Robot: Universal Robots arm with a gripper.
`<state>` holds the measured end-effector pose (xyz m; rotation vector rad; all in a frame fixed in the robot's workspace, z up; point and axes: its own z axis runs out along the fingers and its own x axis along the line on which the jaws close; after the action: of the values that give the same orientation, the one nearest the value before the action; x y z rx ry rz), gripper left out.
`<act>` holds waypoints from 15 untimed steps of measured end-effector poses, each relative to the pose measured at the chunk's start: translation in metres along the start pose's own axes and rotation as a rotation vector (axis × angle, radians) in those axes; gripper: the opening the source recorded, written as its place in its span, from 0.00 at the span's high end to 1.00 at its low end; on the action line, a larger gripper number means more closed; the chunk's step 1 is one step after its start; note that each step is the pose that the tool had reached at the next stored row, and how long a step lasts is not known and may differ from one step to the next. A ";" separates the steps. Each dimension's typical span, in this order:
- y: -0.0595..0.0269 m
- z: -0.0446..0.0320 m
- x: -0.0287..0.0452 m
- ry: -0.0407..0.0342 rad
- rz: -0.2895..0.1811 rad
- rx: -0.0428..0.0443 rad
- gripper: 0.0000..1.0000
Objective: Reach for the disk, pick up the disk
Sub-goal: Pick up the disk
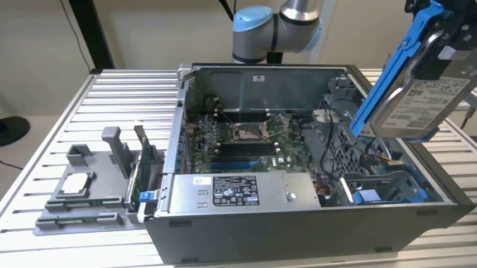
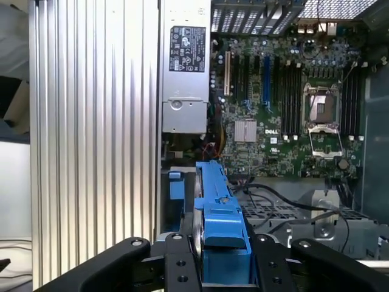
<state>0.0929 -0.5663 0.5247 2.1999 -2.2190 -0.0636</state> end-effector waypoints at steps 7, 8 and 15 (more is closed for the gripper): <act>-0.0022 0.0032 0.0114 -0.0002 0.003 0.0019 1.00; -0.0023 0.0038 0.0120 -0.0005 0.004 0.0035 1.00; -0.0024 0.0054 0.0140 -0.0009 0.017 0.0316 1.00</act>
<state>0.0949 -0.5802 0.5189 2.1969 -2.2542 -0.0295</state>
